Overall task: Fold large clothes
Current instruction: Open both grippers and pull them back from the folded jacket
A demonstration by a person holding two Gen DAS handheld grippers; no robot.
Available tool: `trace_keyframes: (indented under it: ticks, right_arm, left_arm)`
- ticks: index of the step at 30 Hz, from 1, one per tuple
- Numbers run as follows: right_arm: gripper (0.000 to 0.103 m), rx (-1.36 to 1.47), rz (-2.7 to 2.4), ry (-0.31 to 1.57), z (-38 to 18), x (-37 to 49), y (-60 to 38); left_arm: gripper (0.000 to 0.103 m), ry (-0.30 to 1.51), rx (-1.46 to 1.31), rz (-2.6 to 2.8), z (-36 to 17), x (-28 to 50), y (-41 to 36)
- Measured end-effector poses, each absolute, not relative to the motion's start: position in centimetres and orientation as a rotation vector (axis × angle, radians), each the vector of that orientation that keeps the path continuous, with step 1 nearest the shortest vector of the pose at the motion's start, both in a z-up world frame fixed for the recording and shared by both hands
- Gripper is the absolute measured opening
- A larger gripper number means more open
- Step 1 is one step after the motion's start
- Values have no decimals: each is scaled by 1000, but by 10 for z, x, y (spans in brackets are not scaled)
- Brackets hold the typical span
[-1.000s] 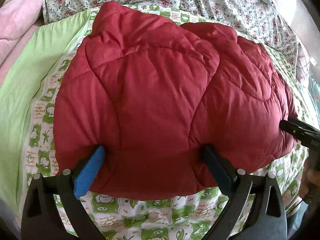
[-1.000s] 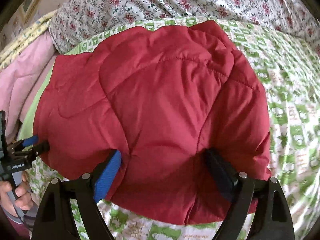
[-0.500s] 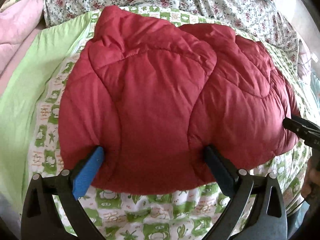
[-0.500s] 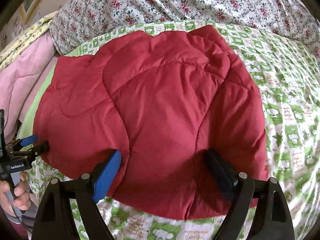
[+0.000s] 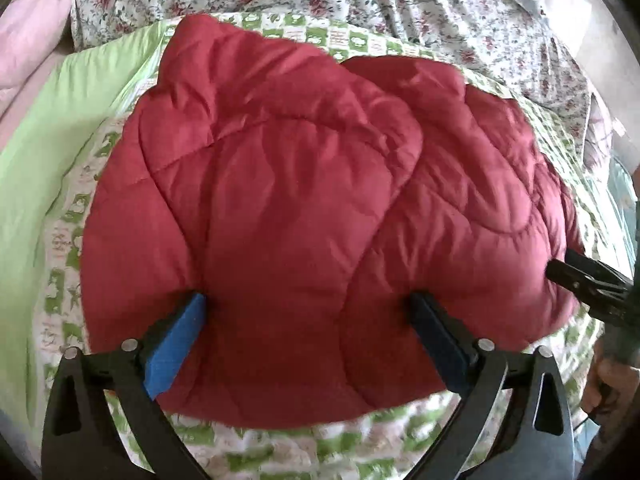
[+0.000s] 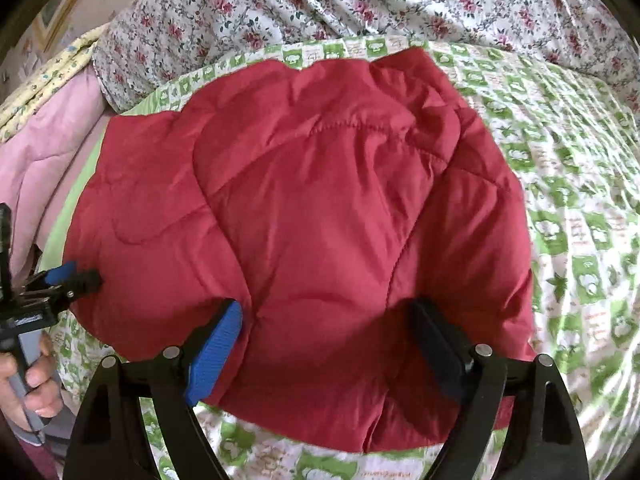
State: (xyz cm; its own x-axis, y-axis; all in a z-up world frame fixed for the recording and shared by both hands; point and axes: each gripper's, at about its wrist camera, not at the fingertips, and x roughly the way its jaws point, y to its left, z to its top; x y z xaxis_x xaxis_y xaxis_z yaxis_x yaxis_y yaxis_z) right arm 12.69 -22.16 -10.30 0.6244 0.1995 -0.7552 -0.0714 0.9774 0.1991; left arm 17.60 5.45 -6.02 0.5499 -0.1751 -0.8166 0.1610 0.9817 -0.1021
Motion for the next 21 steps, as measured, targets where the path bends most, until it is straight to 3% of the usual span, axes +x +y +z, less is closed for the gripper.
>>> trace_keyframes:
  ticks: [10,21]
  right_arm:
    - [89,185,172,870,-89,117,-222]
    - [89,82,256,865,-76,43,-201]
  left_arm:
    - [103,951,-12,-194,-49,165,52]
    - [103,924,113,-159,-50,89,51]
